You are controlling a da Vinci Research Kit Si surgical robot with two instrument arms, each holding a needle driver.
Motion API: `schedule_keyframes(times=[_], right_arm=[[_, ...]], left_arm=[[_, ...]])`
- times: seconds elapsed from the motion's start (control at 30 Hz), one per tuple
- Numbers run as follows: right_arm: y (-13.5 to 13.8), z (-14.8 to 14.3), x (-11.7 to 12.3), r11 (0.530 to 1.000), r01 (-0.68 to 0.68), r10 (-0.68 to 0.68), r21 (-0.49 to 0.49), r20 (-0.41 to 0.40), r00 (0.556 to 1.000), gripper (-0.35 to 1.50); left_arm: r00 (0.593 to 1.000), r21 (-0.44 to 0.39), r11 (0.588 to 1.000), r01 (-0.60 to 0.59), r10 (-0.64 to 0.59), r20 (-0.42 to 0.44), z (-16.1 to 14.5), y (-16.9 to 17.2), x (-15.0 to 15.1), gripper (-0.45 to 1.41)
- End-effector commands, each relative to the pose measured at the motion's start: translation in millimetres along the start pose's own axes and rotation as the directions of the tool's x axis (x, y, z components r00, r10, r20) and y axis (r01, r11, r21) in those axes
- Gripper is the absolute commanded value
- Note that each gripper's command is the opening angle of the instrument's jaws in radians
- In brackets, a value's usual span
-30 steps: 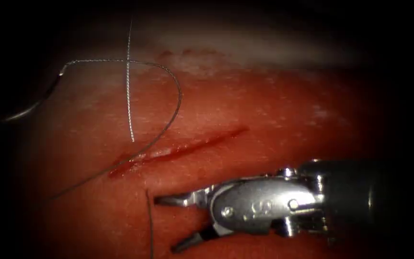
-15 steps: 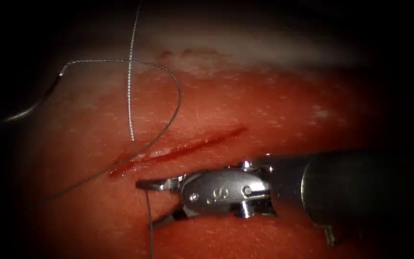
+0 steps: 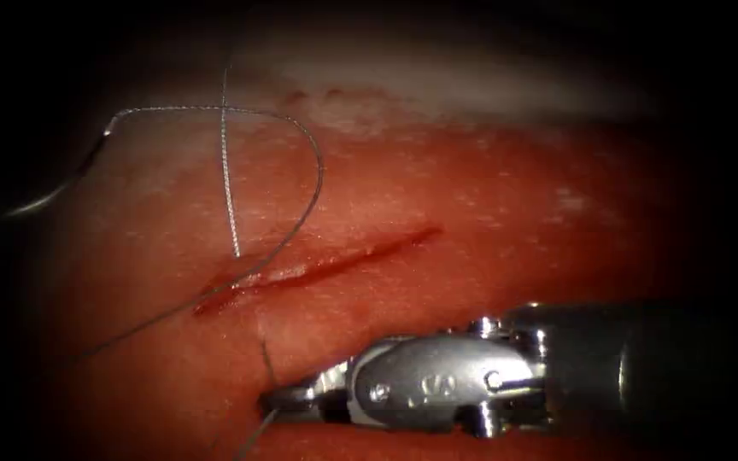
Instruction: Wound Closure
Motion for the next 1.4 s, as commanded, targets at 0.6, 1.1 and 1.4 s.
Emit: schedule_keyframes(times=[0.6,1.1,1.4], right_arm=[[0.4,0.5,1.5,0.996,0.027,-0.039,-0.090,-0.137,0.990,1.18],[4.9,3.5,-5.9,0.955,-0.022,0.006,-0.295,-0.057,0.998,1.20],[5.3,6.0,-5.7,0.964,-0.019,-0.001,-0.267,-0.072,0.997,0.59]], left_arm=[[1.000,0.002,1.000,0.003,-0.003,-0.001,0.4,0.0,-1.1,-0.35],[1.000,0.007,1.000,0.003,-0.003,-0.001,0.5,-0.1,-1.1,-0.35],[1.000,0.007,1.000,0.003,-0.003,-0.001,0.5,-0.1,-1.1,-0.35]])
